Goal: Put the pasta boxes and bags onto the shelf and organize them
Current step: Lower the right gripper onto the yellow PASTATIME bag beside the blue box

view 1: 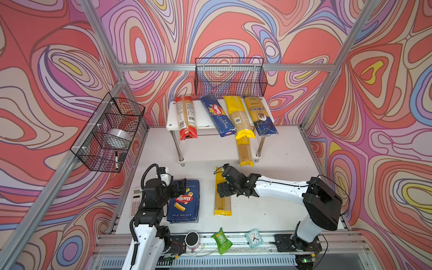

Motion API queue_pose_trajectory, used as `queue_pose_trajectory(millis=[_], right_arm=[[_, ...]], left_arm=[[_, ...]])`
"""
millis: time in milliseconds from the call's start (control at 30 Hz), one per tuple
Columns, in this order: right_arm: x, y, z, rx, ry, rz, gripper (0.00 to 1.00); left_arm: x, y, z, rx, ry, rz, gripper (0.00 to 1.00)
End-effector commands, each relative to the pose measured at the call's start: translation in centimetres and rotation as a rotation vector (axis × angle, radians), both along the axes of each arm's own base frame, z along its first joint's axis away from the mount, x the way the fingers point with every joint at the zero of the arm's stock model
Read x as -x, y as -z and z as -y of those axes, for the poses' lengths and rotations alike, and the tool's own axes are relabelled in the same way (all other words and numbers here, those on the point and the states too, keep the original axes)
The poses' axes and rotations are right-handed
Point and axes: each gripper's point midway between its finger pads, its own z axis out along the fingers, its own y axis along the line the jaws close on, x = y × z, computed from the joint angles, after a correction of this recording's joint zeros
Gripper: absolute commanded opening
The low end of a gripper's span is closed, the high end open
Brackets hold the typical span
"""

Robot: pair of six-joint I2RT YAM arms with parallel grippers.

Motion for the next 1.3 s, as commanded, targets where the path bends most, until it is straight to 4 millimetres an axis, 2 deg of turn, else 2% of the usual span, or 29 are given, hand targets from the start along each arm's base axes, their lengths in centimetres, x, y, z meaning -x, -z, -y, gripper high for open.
queue_pose_trajectory(millis=[0, 33, 67, 300, 467, 567, 700, 867, 1000, 1067, 1167, 1200, 1267], right_arm=[[0.9, 1.7, 0.6, 0.090, 0.086, -0.048, 0.98], [1.0, 1.6, 0.5, 0.093, 0.091, -0.047, 0.98], [1.3, 2.7, 0.4, 0.125, 0.095, -0.048, 0.99], [1.6, 4.1, 0.6, 0.161, 0.137, -0.034, 0.98], [1.6, 4.9, -0.8, 0.130, 0.128, -0.047, 0.98], [1.9, 5.3, -0.9, 0.123, 0.138, -0.067, 0.99], [2.5, 5.9, 0.1, 0.163, 0.147, -0.086, 0.98], [3.2, 6.6, 2.5, 0.261, 0.128, -0.079, 0.98], [3.6, 6.3, 4.2, 0.283, 0.080, -0.041, 0.94], [3.7, 5.6, 3.9, 0.261, 0.037, -0.029, 0.93], [4.0, 3.8, 1.7, 0.141, -0.031, -0.021, 0.92], [4.2, 3.5, 0.7, 0.093, -0.067, -0.027, 0.93], [4.4, 3.6, -0.1, 0.063, -0.093, -0.030, 0.95]], left_arm=[[-0.3, -0.2, -0.1, -0.014, 0.006, 0.020, 1.00], [-0.2, -0.2, 0.1, -0.012, 0.017, 0.020, 1.00], [-0.3, -0.2, 0.3, -0.006, 0.026, 0.022, 1.00], [-0.3, -0.2, 0.4, -0.003, 0.031, 0.025, 1.00], [-0.2, -0.3, 0.4, -0.001, 0.032, 0.031, 1.00], [-0.2, -0.3, 0.4, -0.001, 0.030, 0.030, 1.00], [-0.2, -0.3, 0.4, 0.000, 0.032, 0.028, 1.00], [-0.2, -0.3, 0.5, 0.000, 0.033, 0.029, 1.00], [-0.3, -0.2, 0.4, 0.000, 0.028, 0.024, 1.00], [-0.3, -0.2, 0.4, 0.001, 0.029, 0.024, 1.00], [-0.3, -0.2, 0.4, 0.000, 0.030, 0.024, 1.00], [-0.3, -0.2, 0.4, 0.000, 0.030, 0.025, 1.00], [-0.2, -0.3, 0.4, 0.000, 0.028, 0.030, 1.00]])
